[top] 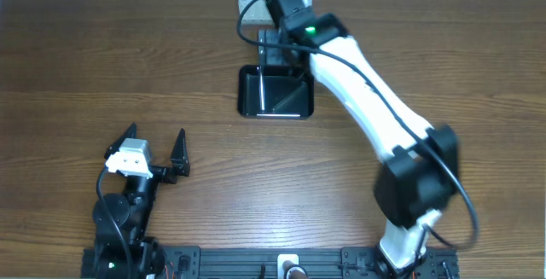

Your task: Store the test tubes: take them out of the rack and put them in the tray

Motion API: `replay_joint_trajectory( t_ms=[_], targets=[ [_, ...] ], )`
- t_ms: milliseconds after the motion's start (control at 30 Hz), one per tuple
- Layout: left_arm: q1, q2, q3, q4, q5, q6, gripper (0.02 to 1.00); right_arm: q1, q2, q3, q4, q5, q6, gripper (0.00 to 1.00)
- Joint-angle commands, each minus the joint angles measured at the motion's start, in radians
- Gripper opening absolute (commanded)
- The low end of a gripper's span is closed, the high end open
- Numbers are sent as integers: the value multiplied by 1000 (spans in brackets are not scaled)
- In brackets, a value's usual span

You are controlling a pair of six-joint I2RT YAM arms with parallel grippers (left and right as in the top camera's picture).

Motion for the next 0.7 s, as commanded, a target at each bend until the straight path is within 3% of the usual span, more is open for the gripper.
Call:
replay_joint_trajectory(
  t_ms=[33,300,433,600,700],
  targets=[
    [3,-8,-5,-1,10,11,1000,-65,-118,4,53,80,-145,956],
    [3,-8,-5,-1,10,11,1000,-205,-239,-76,192,81,-275,991],
    [3,-8,-5,-1,10,11,1000,-253,-386,-294,389,80,-354,991],
    [3,-8,-5,-1,10,11,1000,-342,-639,-619,571,73,-352,993],
    [3,-8,-5,-1,10,11,998,-400,-801,-790,605,26,-352,991]
  ],
)
